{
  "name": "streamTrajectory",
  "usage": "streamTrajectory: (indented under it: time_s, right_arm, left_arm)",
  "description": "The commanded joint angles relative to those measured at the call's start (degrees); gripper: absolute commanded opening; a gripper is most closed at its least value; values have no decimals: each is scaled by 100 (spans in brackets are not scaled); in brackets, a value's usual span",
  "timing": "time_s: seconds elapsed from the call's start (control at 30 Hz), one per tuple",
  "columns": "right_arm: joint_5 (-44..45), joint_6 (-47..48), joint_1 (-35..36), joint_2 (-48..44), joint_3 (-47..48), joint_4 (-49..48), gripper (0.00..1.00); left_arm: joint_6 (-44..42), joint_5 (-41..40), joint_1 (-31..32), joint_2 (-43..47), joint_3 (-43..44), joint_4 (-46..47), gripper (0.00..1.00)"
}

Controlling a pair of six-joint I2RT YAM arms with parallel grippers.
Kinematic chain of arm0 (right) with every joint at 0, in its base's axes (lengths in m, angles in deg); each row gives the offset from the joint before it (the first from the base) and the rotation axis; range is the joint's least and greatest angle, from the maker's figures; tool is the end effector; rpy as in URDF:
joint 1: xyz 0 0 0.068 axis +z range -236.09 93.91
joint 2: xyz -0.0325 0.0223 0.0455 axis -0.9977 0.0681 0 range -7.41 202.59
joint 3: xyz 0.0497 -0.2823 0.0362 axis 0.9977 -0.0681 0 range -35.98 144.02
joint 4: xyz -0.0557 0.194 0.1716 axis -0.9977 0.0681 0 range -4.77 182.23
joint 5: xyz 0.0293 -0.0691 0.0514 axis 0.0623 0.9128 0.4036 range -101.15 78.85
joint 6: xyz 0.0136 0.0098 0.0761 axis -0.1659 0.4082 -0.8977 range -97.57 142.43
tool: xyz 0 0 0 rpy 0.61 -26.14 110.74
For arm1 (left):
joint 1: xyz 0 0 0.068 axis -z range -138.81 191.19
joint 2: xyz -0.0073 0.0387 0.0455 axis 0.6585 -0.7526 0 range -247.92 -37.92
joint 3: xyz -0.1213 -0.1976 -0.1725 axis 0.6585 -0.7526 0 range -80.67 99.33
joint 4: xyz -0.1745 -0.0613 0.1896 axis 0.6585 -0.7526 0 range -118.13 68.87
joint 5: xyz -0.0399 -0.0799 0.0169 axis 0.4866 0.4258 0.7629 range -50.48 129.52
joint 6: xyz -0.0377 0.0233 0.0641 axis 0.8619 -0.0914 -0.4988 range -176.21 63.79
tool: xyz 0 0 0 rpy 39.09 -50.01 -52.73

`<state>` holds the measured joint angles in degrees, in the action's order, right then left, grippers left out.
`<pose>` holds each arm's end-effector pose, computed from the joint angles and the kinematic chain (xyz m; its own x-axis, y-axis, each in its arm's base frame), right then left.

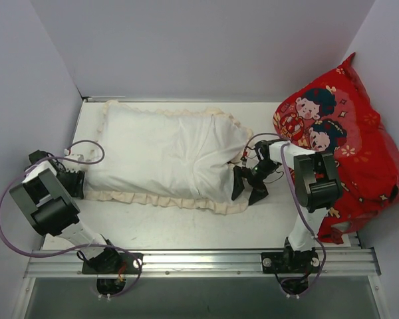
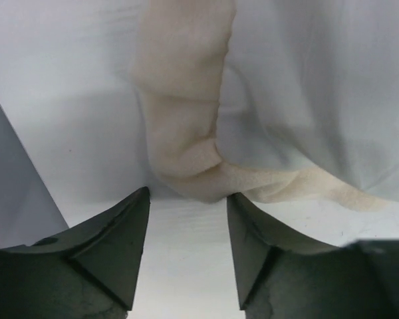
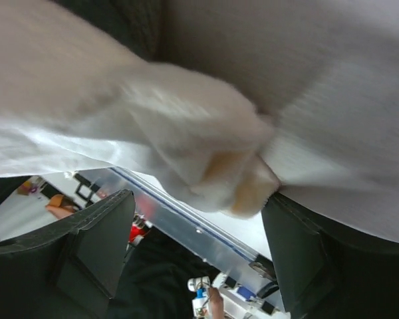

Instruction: Put the pillow into the pillowcase

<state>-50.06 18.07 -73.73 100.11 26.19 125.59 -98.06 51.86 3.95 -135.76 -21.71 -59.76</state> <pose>0.3148 0.1118 0.1208 -0.9874 -0.1559 -0.0271 -0.1379 0.7641 0.6302 0.2631 0.1821 0.1465 -0.9489 0.0975 -0.3002 0.1057 0.9943 -0.0112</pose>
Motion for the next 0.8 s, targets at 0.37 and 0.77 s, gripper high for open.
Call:
streamTrajectory:
  time_s: [0.37,0.77]
  right_arm:
    - [-1680,-214,-337,-1301,339,-802,0]
    - [-1638,374,-928,-1954,2524,156,0]
  left_arm:
    - [53,1868,639,1134,168,-890,0]
    - [1625,3335,884,1953,2733,-1086,0]
